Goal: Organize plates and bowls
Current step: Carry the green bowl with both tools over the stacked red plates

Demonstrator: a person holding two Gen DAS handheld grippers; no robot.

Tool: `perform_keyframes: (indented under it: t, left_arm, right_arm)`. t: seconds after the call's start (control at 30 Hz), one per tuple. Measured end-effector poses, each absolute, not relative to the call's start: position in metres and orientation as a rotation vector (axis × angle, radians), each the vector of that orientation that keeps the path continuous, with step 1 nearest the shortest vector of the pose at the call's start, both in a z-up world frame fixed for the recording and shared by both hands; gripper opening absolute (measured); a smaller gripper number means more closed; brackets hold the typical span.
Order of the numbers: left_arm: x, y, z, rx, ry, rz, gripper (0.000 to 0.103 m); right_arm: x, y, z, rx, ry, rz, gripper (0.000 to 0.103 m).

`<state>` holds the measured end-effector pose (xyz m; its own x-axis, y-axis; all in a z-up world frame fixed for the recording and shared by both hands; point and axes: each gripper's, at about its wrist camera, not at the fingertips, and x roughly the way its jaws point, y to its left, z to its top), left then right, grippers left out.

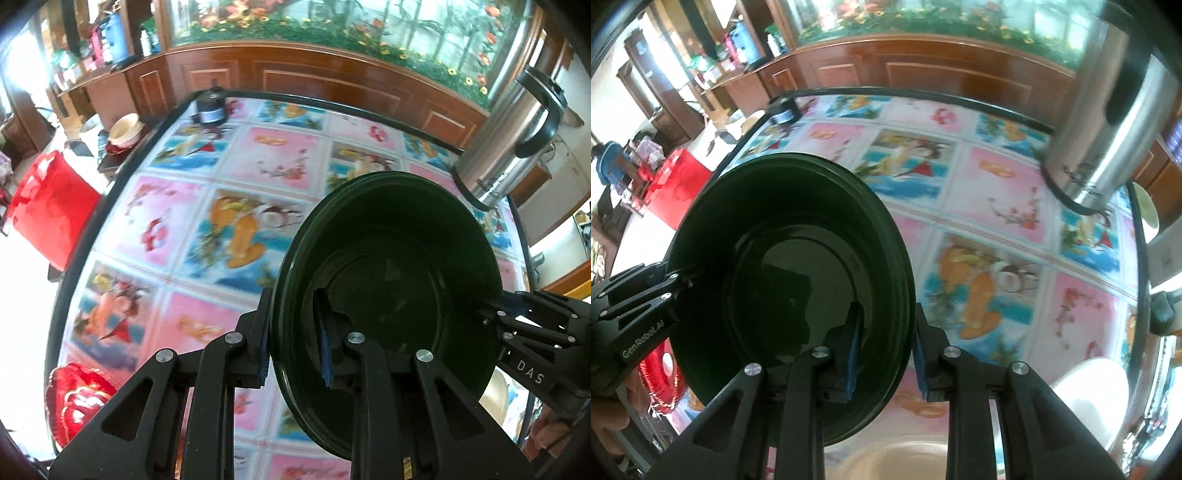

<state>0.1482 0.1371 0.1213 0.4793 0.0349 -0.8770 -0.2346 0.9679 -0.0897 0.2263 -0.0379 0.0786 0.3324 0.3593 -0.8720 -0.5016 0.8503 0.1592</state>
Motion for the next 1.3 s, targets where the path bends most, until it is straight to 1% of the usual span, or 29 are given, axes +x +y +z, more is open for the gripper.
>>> perform_keyframes:
  t: [0.37, 0.6, 0.9, 1.1, 1.3]
  left_arm:
    - [0.081, 0.200, 0.116, -0.256, 1.087, 0.237, 0.020]
    - [0.034, 0.237, 0.118, -0.288, 1.103, 0.265, 0.020]
    - [-0.021, 0.284, 0.123, -0.320, 1.099, 0.329, 0.020]
    - [-0.054, 0.313, 0.111, -0.352, 1.126, 0.374, 0.020]
    - [-0.072, 0.333, 0.085, -0.381, 1.174, 0.423, 0.020]
  right_arm:
    - [0.177, 0.025, 0.078, -0.184, 1.095, 0.646, 0.026]
    - [0.143, 0.062, 0.077, -0.225, 1.105, 0.710, 0.028]
    - [0.097, 0.116, 0.076, -0.286, 1.110, 0.804, 0.036]
    - [0.070, 0.149, 0.059, -0.325, 1.153, 0.865, 0.036]
    - [0.052, 0.175, 0.043, -0.379, 1.176, 0.892, 0.036]
